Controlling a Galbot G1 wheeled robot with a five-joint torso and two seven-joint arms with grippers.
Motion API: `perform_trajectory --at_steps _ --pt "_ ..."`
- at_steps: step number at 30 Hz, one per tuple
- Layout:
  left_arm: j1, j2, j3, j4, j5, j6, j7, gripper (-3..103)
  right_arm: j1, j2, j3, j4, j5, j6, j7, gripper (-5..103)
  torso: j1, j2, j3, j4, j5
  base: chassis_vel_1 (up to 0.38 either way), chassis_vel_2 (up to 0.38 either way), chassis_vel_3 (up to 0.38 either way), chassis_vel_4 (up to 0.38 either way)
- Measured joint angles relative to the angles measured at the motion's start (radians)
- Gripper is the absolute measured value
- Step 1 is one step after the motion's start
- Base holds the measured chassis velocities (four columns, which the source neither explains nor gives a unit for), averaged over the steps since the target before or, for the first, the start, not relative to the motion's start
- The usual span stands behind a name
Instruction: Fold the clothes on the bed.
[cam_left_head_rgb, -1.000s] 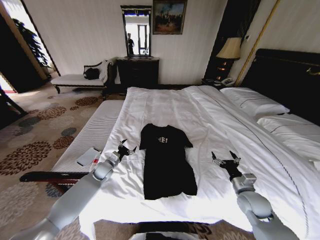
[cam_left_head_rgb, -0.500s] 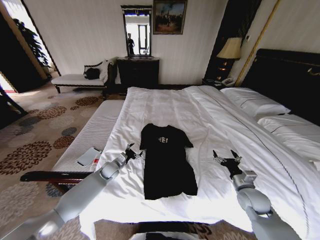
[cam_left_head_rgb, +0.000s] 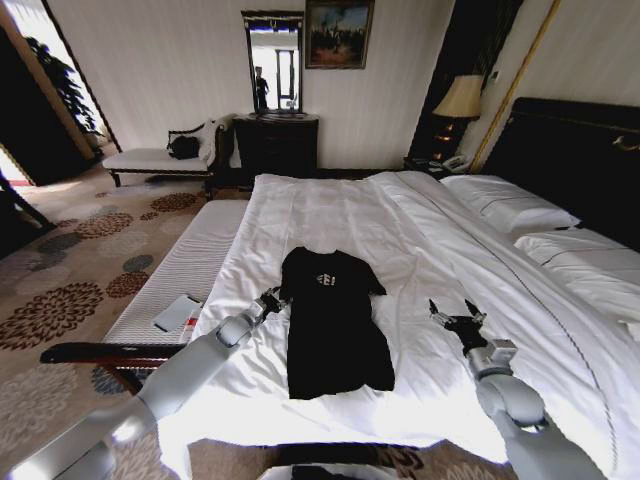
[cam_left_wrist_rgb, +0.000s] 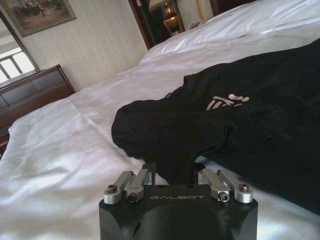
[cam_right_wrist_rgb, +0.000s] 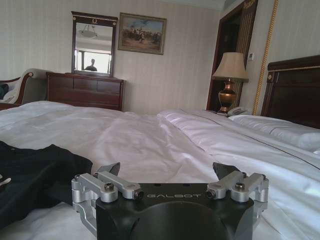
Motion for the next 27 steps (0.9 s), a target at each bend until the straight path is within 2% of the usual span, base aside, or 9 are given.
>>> perform_trajectory --at_steps 1,5,7,10,21,27 --pt "0.0 0.0 0.0 0.0 0.0 0.0 0.0 39 0.0 0.0 0.0 0.0 0.0 0.0 0.0 100 0.0 0.0 0.0 0.0 0.0 0.0 0.0 0.0 0.0" --pt "-0.012 -0.006 0.007 0.013 -0.007 -0.002 0.0 17 0.002 0.005 -0.005 0.0 0.001 -0.001 0.004 100 0.0 0.0 0.0 -0.0001 -0.0001 0.0 0.0 0.0 0.0" --pt "-0.013 -0.006 0.008 0.013 -0.009 -0.002 0.0 17 0.001 0.006 -0.005 0.0 0.001 -0.001 0.004 100 0.0 0.0 0.0 -0.0001 -0.0001 0.0 0.0 0.0 0.0" --pt "-0.013 -0.001 0.009 0.013 -0.01 -0.005 0.0 3 0.0 0.007 -0.004 0.0 0.003 -0.001 0.005 100 0.0 0.0 0.0 -0.0001 -0.0001 0.0 0.0 0.0 0.0" --pt "-0.064 0.036 0.003 0.059 -0.002 -0.064 0.0 0 -0.004 0.013 -0.004 0.002 0.006 -0.001 0.008 100 0.0 0.0 0.0 -0.0002 -0.0001 0.0 0.0 0.0 0.0" --pt "-0.123 0.063 0.023 0.102 -0.048 -0.078 0.0 0 -0.003 0.017 -0.011 0.003 0.006 -0.001 0.009 100 0.0 0.0 0.0 0.0 -0.0002 0.0 0.0 0.0 0.0"
